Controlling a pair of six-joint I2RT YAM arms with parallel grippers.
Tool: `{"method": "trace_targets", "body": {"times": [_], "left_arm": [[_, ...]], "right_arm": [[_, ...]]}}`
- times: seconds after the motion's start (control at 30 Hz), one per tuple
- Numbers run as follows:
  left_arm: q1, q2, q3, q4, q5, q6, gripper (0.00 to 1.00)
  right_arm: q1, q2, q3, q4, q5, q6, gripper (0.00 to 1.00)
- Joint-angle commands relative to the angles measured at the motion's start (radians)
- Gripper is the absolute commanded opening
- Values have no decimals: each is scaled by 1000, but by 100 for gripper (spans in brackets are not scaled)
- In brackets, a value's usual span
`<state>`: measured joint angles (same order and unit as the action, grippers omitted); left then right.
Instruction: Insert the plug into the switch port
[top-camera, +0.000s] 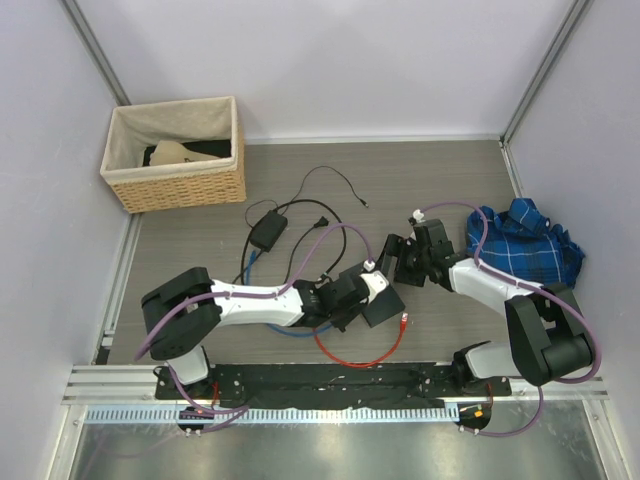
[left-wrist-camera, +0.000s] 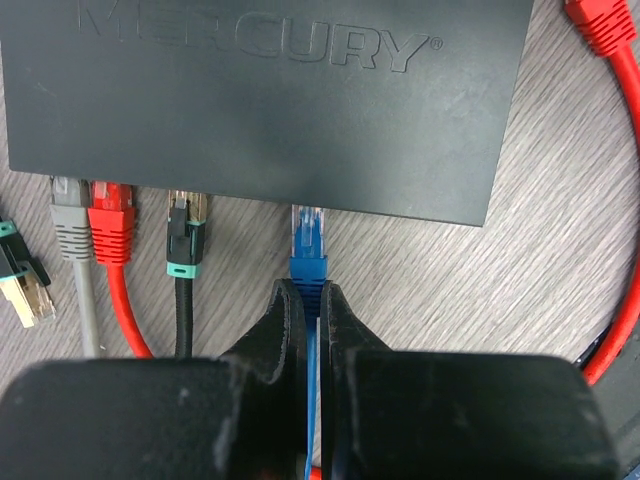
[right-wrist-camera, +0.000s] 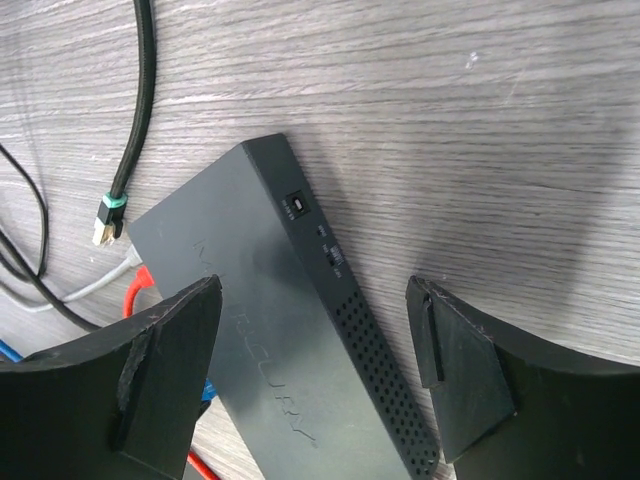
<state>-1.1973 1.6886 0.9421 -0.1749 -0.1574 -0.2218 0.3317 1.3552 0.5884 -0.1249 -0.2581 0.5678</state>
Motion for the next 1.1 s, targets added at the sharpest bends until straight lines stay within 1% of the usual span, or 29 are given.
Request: {"method": "trace_targets", "body": {"times": [0.0,0.23,0.5,0.63,0.73,0.87,0.97,1.07], "left_arm": [[-4,19,53,17,-8,33,0],[-4,16,60,60,-21,65,0],[-2,25,69,106,-91,72,0],[-2,32,66,172,-114,45,0],[-2,45,51,264,-131,41,0],[-2,65,58,304,-148,47,0],[-2,60,72,333,-168,67,0],[4,57,121,319,-163,90,0]], "right_arm": [[0,7,-25,21,-39,17,82],[0,12,-61,37,-99,29,80],[18,25,-117,30,-171,56,79],[29,25,-144,48,-224,81,78],[41,31,-150,50,-240,92,78],[52,44,-156,64,-256,98,78],[79,53,-156,68,-260,110,78],[124,67,-159,77,-262,121,78]]}}
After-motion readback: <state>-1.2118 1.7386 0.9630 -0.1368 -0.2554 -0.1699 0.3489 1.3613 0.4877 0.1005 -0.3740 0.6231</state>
